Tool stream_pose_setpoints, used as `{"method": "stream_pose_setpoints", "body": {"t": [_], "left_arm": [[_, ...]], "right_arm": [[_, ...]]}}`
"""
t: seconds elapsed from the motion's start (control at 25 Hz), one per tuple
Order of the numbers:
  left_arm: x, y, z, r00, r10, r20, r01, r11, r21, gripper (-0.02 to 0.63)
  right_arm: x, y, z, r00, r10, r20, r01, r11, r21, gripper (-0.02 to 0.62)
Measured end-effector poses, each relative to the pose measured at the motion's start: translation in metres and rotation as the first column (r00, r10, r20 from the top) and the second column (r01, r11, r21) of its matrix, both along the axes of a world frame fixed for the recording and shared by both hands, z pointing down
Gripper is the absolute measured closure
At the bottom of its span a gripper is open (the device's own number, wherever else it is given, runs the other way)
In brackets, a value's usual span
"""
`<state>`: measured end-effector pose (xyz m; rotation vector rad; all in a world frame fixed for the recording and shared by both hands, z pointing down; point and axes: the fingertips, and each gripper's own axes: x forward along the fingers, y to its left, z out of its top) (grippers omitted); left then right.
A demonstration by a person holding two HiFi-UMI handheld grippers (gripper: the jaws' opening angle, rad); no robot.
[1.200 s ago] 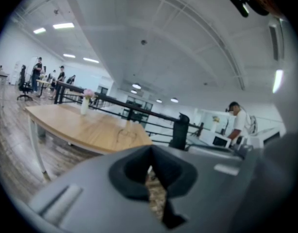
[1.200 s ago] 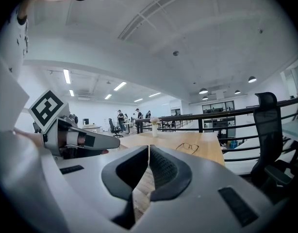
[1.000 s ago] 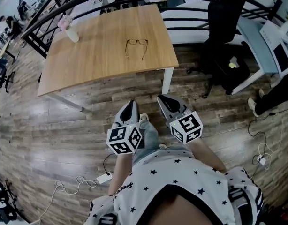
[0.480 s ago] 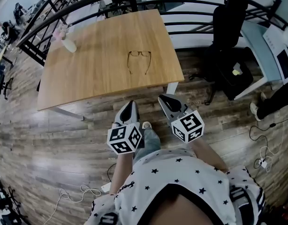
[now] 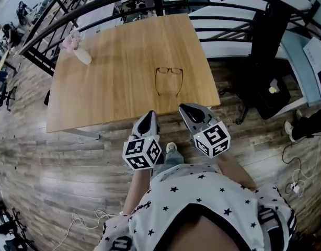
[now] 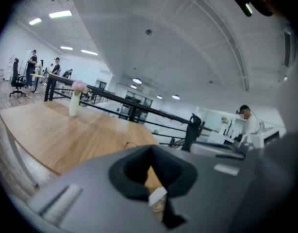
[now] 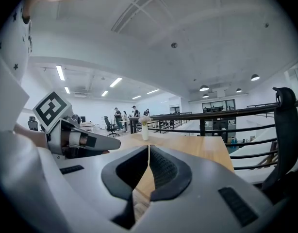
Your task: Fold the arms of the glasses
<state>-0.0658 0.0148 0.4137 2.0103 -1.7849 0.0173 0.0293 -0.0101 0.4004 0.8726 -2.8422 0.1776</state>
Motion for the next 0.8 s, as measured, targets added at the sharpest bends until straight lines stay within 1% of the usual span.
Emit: {"method": "stream_pose_setpoints", "body": {"t": [0.16,0.36,0.6,0.8], "left_arm": [[-0.022,-0.026,-0.001,1.000,0.014,0.003,-0.014,1.000,-0.004,0.600],[-0.045,-0.058,0.002,1.000,0.028,0.003,-0.028,1.000,0.000,0.600],[-0.071,-0.095,0.013,0.999,0.048,0.000,-0.048,0.999,-0.012,0.600],[-0.080,-0.119,0.020,0.997,0.075,-0.006,-0.075,0.997,-0.026,0.600]], "right_arm": [[-0.023,-0.028,-0.003,1.000,0.008,0.001,-0.008,1.000,0.005,0.577],[-0.043,-0.059,0.001,1.000,0.024,-0.013,-0.023,1.000,0.014,0.577],[-0.064,-0.099,0.013,0.997,0.046,-0.059,-0.045,0.999,0.019,0.575],[-0.071,-0.127,0.027,0.991,0.065,-0.115,-0.065,0.998,0.008,0.575]]}}
